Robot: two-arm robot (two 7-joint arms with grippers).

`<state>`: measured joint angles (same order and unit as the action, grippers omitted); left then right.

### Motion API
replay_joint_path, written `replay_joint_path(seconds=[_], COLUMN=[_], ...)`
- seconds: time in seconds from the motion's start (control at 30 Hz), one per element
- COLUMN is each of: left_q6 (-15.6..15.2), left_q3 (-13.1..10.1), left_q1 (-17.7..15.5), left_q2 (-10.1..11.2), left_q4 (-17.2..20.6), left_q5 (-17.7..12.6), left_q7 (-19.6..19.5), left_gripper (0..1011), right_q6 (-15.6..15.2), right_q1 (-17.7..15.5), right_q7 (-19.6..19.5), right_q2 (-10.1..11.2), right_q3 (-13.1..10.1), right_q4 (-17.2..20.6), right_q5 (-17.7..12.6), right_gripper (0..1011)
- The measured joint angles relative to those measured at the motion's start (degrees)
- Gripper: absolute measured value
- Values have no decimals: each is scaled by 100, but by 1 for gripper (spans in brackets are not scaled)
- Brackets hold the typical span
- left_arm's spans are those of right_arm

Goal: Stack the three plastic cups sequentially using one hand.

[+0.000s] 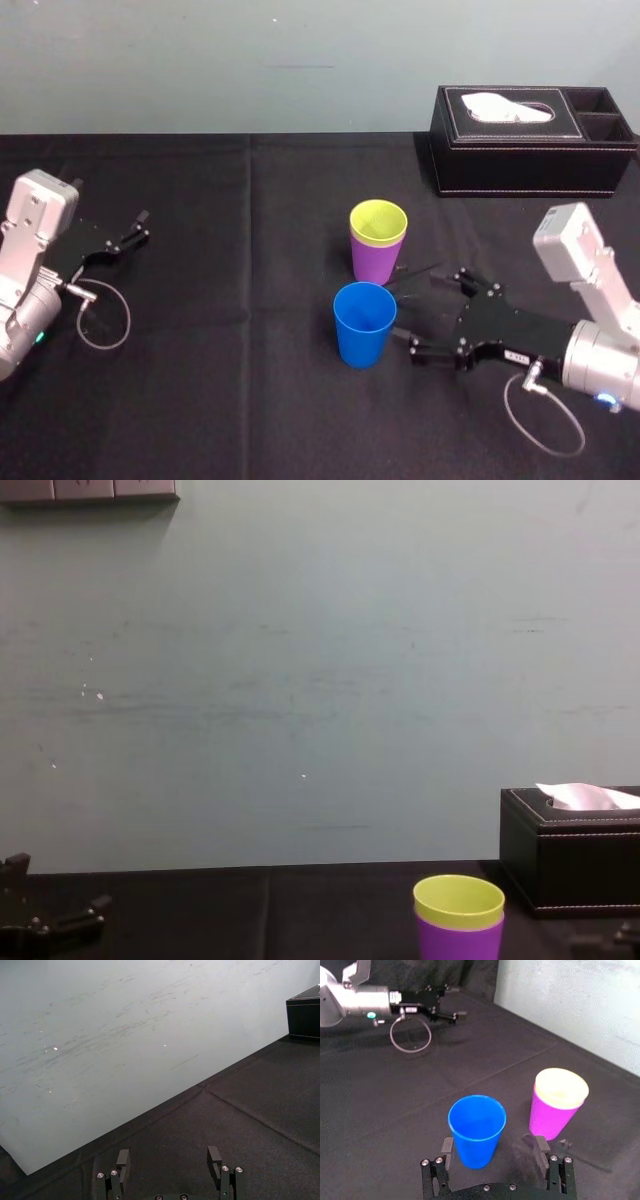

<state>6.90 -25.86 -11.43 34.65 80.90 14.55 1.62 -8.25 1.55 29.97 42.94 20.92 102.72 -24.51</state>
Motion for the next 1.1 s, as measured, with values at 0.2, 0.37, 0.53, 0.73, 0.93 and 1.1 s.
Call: replay_joint_path(seconds=[0.2, 0.37, 0.53, 0.73, 0.93, 1.1], left_q6=[0, 0, 0, 0, 0, 0], left_q3=[0, 0, 0, 0, 0, 0], left_q1=[0, 0, 0, 0, 0, 0], left_q2=[0, 0, 0, 0, 0, 0], left_q4=[0, 0, 0, 0, 0, 0], left_q5=[0, 0, 0, 0, 0, 0], left_q7=[0, 0, 0, 0, 0, 0], left_gripper=[1011, 1012, 1011, 1011, 1011, 1011], right_q6=[-33, -47, -57, -65, -77, -88], right_q1=[21, 45, 71, 118, 165, 213], right_q7=[40, 71, 87, 118, 142, 196], right_q2=[-49, -81, -112, -167, -224, -292], right_q3=[126, 178, 219, 278, 307, 323], right_q4=[-104, -158, -199, -265, -336, -434], right_q5=[103, 142, 166, 198, 186, 83], right_gripper=[1003, 1003, 1003, 1003, 1003, 1003])
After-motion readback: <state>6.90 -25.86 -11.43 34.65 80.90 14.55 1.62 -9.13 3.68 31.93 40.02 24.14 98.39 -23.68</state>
